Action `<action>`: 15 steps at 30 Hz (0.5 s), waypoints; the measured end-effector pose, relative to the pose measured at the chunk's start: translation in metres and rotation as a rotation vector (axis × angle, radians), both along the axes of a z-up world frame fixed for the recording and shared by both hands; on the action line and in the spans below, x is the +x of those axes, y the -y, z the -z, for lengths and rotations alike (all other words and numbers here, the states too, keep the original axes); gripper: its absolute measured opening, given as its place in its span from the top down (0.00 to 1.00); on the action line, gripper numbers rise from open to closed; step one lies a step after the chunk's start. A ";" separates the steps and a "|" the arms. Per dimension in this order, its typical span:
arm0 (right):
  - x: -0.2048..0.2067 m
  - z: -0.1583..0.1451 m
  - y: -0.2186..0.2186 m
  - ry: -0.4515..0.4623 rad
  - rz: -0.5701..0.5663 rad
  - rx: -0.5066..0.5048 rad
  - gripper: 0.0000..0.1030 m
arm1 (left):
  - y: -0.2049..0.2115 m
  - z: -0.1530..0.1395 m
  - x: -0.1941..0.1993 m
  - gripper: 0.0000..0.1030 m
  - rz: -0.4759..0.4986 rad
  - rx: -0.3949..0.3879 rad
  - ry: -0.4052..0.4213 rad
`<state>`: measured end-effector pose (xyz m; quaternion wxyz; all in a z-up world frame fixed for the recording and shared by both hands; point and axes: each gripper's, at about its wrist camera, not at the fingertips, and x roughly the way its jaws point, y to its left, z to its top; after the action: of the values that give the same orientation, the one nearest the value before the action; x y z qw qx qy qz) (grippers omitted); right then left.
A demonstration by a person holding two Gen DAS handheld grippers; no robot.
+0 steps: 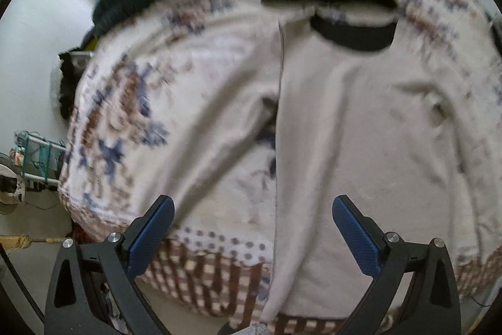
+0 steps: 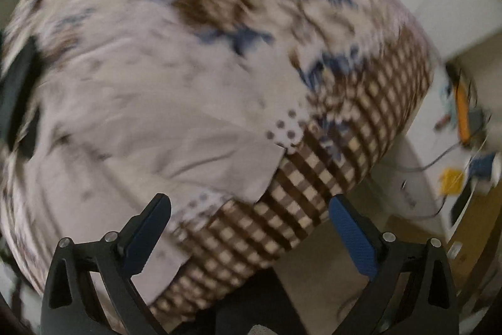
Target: Fold small clothes
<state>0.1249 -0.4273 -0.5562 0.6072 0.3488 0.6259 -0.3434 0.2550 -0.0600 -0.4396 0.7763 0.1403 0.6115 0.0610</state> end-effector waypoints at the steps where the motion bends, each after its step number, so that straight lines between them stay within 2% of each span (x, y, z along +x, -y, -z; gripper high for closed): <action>1: -0.005 0.015 0.005 -0.012 0.029 0.008 0.02 | -0.001 0.018 0.001 0.00 -0.003 0.009 -0.020; 4: -0.019 0.066 0.014 -0.015 0.135 0.068 0.04 | -0.008 0.056 0.006 0.00 -0.007 0.016 -0.066; 7: -0.025 0.104 0.013 0.010 0.226 0.133 0.07 | -0.017 0.076 0.009 0.00 0.002 -0.006 -0.090; 10: -0.026 0.114 0.007 0.053 0.287 0.108 0.13 | -0.027 0.081 0.014 0.00 0.011 -0.025 -0.087; 11: -0.024 0.112 0.003 0.063 0.293 0.083 0.26 | -0.032 0.081 0.015 0.00 0.012 -0.029 -0.085; 12: -0.022 0.108 -0.002 0.077 0.290 0.060 0.46 | -0.037 0.081 0.017 0.00 0.010 -0.038 -0.084; 13: -0.019 0.103 -0.008 0.082 0.279 0.030 0.59 | -0.041 0.080 0.019 0.00 0.008 -0.046 -0.081; 14: -0.017 0.098 -0.013 0.090 0.272 0.015 0.93 | -0.046 0.078 0.020 0.00 0.003 -0.052 -0.076; 15: -0.012 0.091 -0.021 0.100 0.256 -0.008 0.95 | -0.052 0.075 0.020 0.00 -0.004 -0.057 -0.070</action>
<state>0.1128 -0.4067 -0.6472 0.5902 0.4400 0.5439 -0.4028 0.2753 -0.0080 -0.5146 0.7580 0.1189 0.6400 0.0403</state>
